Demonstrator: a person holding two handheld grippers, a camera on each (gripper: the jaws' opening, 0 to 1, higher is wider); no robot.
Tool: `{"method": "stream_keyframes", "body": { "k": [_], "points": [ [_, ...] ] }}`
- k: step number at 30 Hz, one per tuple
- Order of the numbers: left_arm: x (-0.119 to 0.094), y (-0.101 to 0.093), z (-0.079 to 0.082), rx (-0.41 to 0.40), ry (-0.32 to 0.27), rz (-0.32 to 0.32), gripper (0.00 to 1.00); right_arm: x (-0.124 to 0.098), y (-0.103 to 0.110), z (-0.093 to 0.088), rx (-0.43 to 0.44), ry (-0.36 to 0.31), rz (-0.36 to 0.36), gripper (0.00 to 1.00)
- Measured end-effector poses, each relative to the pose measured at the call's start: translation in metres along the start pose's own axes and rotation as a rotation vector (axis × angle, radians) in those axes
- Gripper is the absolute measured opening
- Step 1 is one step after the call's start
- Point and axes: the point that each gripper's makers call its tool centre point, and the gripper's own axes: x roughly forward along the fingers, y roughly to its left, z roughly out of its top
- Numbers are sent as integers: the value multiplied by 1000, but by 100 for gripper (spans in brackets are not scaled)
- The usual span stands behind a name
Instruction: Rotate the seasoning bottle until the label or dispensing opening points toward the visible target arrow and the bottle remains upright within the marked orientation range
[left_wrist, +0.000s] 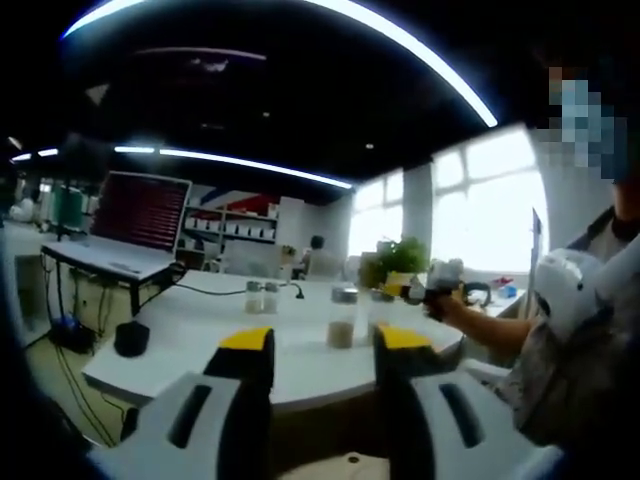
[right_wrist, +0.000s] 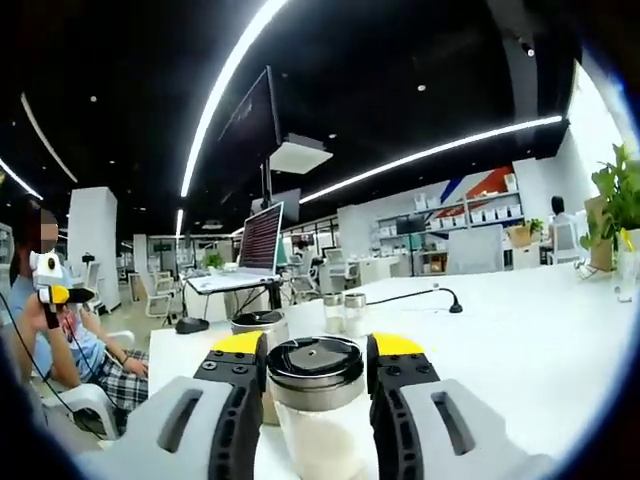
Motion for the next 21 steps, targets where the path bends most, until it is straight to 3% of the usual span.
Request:
{"method": "stream_keyframes", "body": {
  "k": [10,21],
  "points": [
    [-1,-2,-2,1,6,-6,42,-2,5,-5,-2,50,67,37],
    [1,-4,-5,-8,7,-15,42,-6,4,-6,34,23,182,37]
  ]
}}
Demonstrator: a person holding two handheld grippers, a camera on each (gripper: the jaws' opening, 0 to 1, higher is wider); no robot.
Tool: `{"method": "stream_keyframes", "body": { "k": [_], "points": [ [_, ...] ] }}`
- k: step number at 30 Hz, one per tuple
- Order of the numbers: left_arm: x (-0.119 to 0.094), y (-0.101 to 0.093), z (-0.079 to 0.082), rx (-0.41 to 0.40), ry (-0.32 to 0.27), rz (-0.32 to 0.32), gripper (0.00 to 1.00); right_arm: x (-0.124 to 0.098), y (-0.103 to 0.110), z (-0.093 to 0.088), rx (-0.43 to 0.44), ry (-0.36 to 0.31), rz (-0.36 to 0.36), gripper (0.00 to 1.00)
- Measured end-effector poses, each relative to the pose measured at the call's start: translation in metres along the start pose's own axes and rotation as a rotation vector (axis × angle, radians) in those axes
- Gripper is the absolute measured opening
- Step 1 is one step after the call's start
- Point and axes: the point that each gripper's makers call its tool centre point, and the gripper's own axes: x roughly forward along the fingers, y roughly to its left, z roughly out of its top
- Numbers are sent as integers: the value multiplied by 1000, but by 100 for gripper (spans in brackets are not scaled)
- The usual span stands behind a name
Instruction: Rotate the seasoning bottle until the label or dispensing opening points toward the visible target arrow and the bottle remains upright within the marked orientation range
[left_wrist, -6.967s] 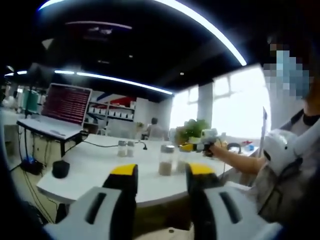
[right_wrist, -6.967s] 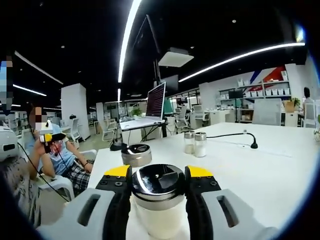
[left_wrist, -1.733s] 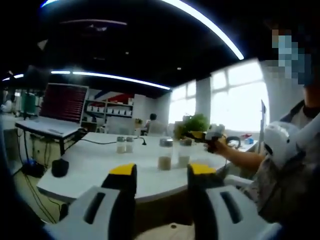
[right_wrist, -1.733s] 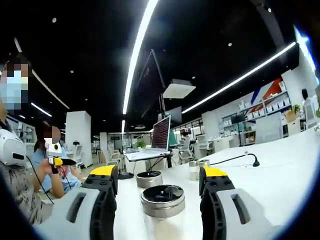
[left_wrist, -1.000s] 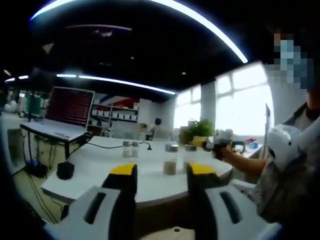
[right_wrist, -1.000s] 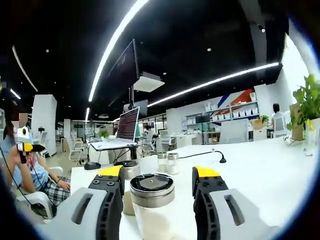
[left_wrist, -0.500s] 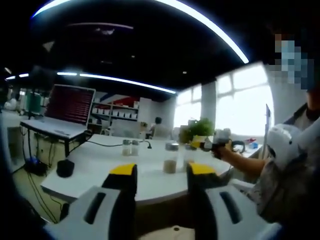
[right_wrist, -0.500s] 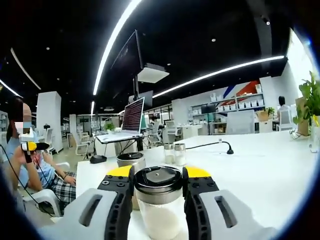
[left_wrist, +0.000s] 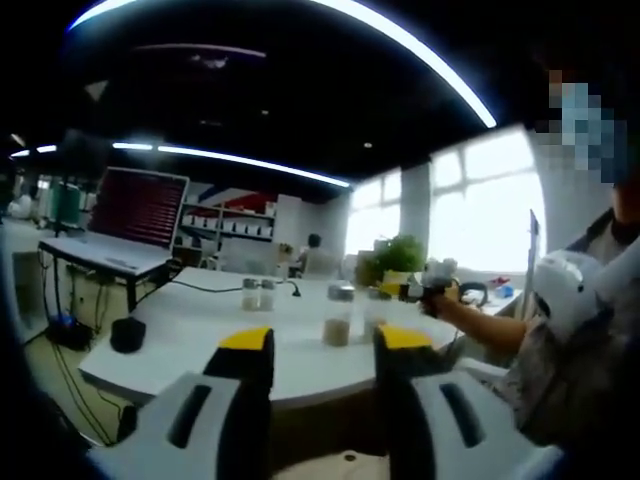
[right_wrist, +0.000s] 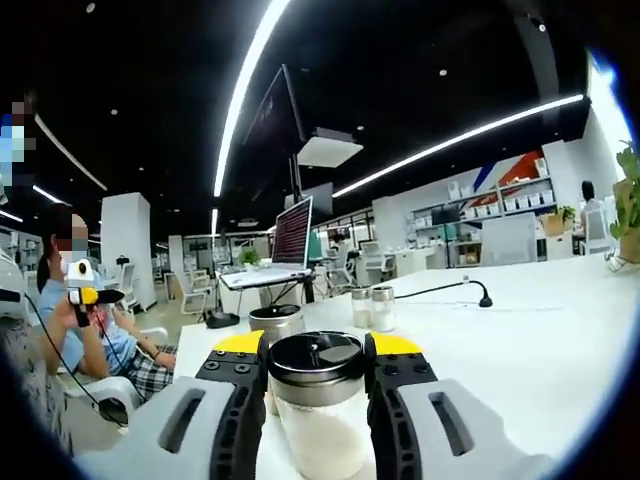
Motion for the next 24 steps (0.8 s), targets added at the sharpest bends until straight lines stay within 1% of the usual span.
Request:
{"method": "stream_keyframes", "body": {
  "k": [2,3,4,5,11,19,24],
  "points": [
    [1,-1,-1,0,4,-4,42,0,0,0,10,1,24,37],
    [1,-1,-2,0,7,-5,42,0,1,0,18,4,50,37],
    [2,-1,-3,0,9,-6,42,0,5,-1,45,13,95,37],
    [2,-1,-3,-2,10,-7,42,1,4,-1,53,18,108,37],
    [4,-2,-4,-6,12,-8,42,1,5,-1,41,64,151,37],
    [4,-4,-6,-3,20,-16,42,1,5,-1,66,44,243,37],
    [4,-6,-3,-12,10,-19,42,1,4,-1,69,63,291,37]
  ]
}}
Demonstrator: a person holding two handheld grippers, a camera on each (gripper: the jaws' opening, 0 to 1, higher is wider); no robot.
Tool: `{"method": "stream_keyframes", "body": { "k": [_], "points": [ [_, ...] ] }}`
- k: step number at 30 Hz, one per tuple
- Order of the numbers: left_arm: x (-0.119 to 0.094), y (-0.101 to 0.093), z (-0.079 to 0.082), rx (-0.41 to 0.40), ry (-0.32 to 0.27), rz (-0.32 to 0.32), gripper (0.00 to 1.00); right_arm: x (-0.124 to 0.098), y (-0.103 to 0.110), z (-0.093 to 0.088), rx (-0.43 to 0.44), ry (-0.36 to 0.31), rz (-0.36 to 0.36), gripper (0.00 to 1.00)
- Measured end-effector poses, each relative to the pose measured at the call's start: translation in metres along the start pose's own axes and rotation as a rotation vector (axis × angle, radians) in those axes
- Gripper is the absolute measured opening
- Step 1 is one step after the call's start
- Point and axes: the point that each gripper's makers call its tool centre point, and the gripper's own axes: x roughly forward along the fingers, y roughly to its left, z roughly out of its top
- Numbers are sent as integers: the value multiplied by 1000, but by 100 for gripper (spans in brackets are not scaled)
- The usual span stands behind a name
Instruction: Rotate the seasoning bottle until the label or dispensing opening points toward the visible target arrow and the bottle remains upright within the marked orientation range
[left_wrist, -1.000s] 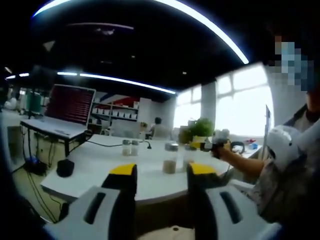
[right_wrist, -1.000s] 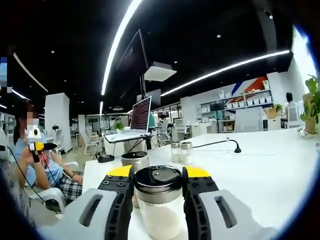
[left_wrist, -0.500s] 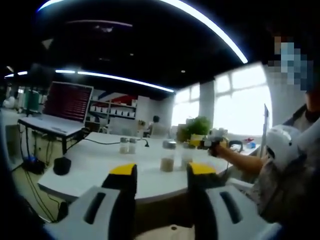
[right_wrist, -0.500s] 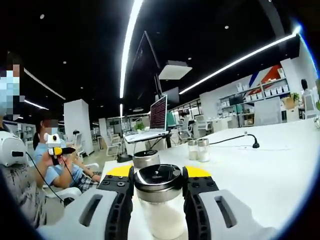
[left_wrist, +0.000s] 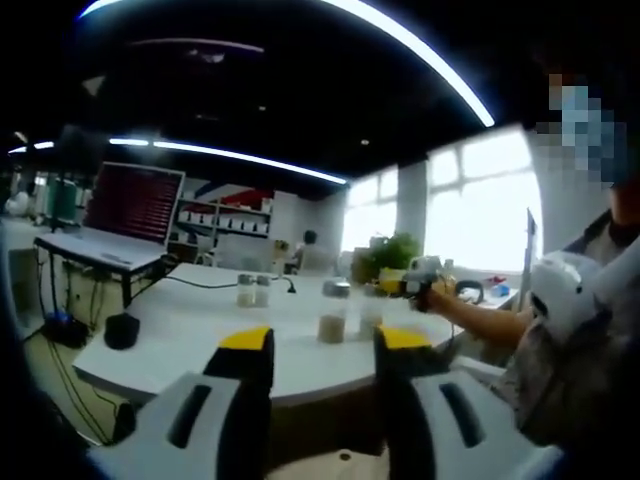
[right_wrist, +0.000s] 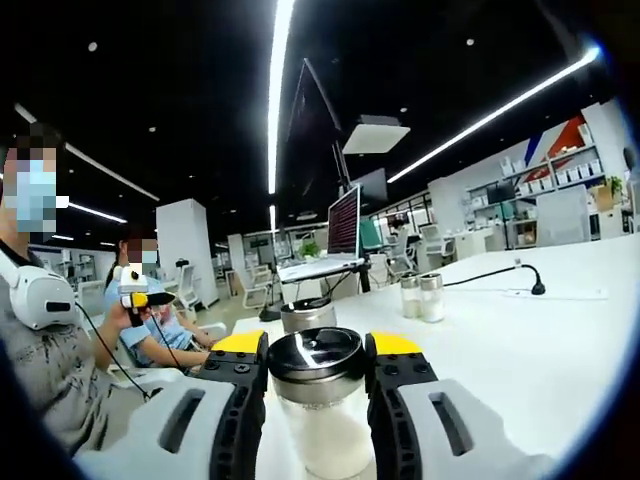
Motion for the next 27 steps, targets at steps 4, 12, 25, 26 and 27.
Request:
{"method": "stream_keyframes", "body": {
  "k": [4,12,25,26,27],
  "points": [
    [1,-2,1,3,1,-6,42,0,1,-1,9,21,48,37],
    [0,-2,2,4,3,-7,42,1,6,-2,-6,27,133,37],
    [0,-1,3,7,4,-5,42,-2,5,-2,-20,27,113,55],
    [0,-1,3,7,5,-4,42,-3,6,2,-2,-6,97,71],
    [0,0,4,7,5,-4,42,-4,8,5,14,-30,86,77]
  ]
}}
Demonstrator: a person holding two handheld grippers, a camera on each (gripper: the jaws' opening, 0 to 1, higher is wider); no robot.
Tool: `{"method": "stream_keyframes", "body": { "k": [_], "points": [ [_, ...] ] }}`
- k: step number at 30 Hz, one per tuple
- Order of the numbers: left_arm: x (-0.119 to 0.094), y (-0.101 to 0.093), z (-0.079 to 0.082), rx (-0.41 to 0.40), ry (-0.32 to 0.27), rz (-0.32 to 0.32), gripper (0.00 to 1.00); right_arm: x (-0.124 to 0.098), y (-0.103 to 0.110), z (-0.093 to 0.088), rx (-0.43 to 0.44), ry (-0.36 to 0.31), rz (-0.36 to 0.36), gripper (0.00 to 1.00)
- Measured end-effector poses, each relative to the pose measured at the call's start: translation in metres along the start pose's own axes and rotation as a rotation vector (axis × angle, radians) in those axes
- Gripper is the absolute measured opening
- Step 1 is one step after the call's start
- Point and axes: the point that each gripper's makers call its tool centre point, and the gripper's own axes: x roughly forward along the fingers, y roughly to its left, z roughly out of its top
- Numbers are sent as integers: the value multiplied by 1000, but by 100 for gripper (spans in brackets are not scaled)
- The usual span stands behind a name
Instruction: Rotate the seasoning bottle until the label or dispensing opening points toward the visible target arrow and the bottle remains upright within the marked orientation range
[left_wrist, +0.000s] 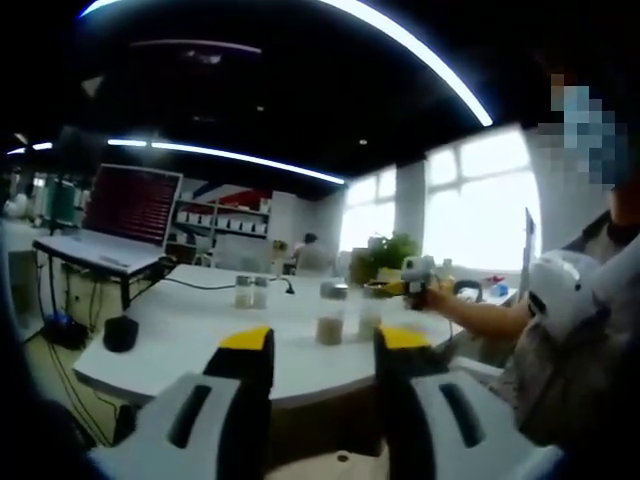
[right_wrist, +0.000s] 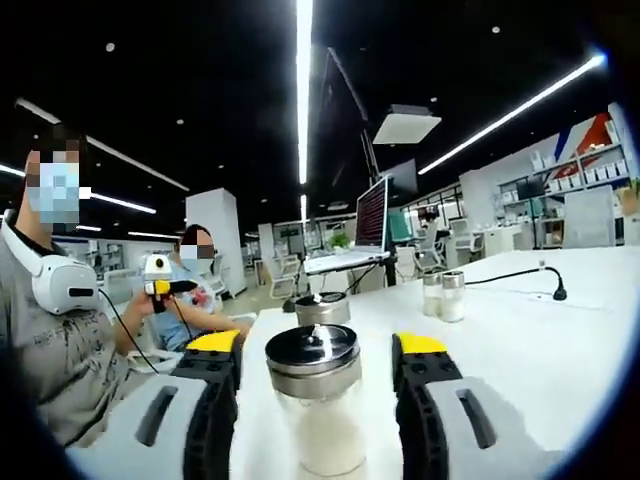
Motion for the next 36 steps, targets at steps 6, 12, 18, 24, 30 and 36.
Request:
{"method": "stream_keyframes", "body": {
  "k": [6,12,18,24,30,36],
  "points": [
    [3,-1,-2,-5,1,-5,42,-10,1,7,-56,-49,-204,66],
    [4,-6,-5,-2,9,-13,42,-8,4,10,-41,-136,-362,55],
    [0,-2,-1,-3,-1,-3,42,0,-11,-4,-111,-61,-525,56],
    [-2,1,-2,-3,0,8,42,4,-12,0,-39,-89,-529,57],
    [0,2,-3,-7,1,7,42,4,-18,6,-67,-86,-571,51],
    [-1,3,-3,-5,4,12,42,8,-14,7,-93,-81,-546,45]
  ]
}}
